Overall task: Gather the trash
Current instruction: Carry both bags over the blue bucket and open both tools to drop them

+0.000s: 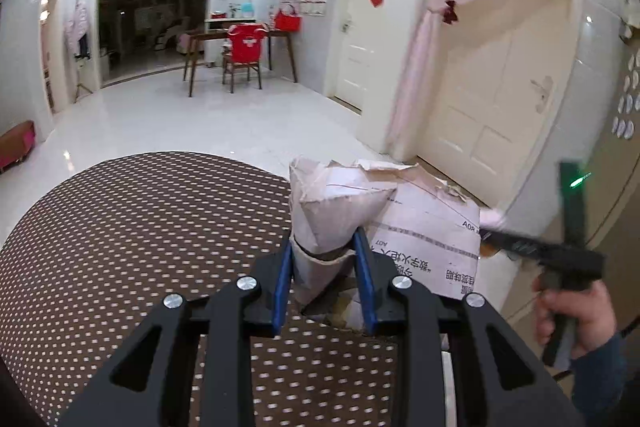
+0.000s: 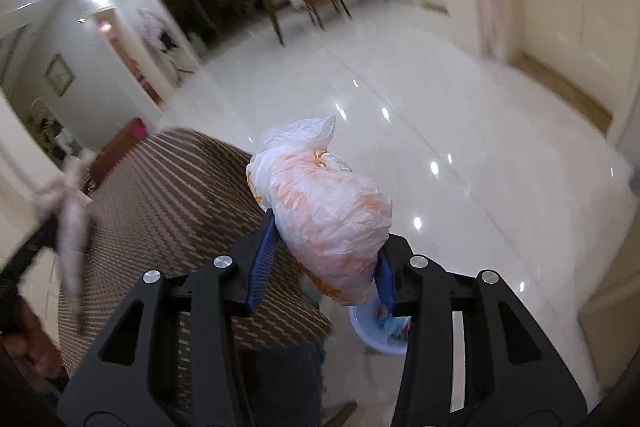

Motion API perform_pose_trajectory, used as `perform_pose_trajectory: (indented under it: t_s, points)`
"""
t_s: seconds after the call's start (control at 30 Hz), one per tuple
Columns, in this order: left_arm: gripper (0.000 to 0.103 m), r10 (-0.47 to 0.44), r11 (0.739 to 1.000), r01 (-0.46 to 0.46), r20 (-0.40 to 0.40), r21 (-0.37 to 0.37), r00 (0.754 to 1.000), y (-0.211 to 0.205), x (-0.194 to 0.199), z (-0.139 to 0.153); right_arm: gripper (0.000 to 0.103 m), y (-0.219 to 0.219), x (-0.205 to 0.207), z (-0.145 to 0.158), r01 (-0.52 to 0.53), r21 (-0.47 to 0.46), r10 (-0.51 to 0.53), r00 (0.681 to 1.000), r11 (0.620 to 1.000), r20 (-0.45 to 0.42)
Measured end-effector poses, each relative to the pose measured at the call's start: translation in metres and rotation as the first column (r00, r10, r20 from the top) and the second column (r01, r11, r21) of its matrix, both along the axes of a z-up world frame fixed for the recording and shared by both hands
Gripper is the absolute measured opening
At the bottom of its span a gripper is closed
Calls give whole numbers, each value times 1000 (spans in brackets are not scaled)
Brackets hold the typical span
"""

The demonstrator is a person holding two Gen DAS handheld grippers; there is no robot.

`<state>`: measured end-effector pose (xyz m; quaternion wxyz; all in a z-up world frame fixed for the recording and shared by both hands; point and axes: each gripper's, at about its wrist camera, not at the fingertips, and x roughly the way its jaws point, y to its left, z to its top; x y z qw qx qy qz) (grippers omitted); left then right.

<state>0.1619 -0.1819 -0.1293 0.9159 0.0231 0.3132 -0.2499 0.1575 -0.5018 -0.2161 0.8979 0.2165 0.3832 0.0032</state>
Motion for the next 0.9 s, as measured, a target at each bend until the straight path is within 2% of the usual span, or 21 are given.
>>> perform_pose_trajectory:
  t_s: [0.17,0.27,0.33,0.4,0.57,0.83,0.9]
  points:
    - [28,-43,998,43,-12,34,999,-30,7,-8,51,-12,11,-64,22,62,-14,992,998,-122]
    - [28,-63,996,65,-26,57,998,-52,14,-14,72,-24,18,-96,51,107,-31,983,993,-180]
    - [28,-78,994,81,-40,76,996,-65,20,-22,77,-32,17,-106,80,134,-53,980,988,-190]
    - [28,-93,991,98,-54,95,994,-80,26,-27,81,-44,16,-109,99,151,-70,981,984,-184]
    - [28,-146,975,159,-90,156,985,-115,40,-43,84,-76,4,-102,161,164,-140,981,973,-136]
    - [29,-207,928,246,-163,280,965,-177,61,-80,85,-109,-20,-60,214,176,-213,977,961,-22]
    - [34,-213,913,262,-185,312,959,-185,65,-88,86,-112,-23,-53,214,174,-216,976,961,-7]
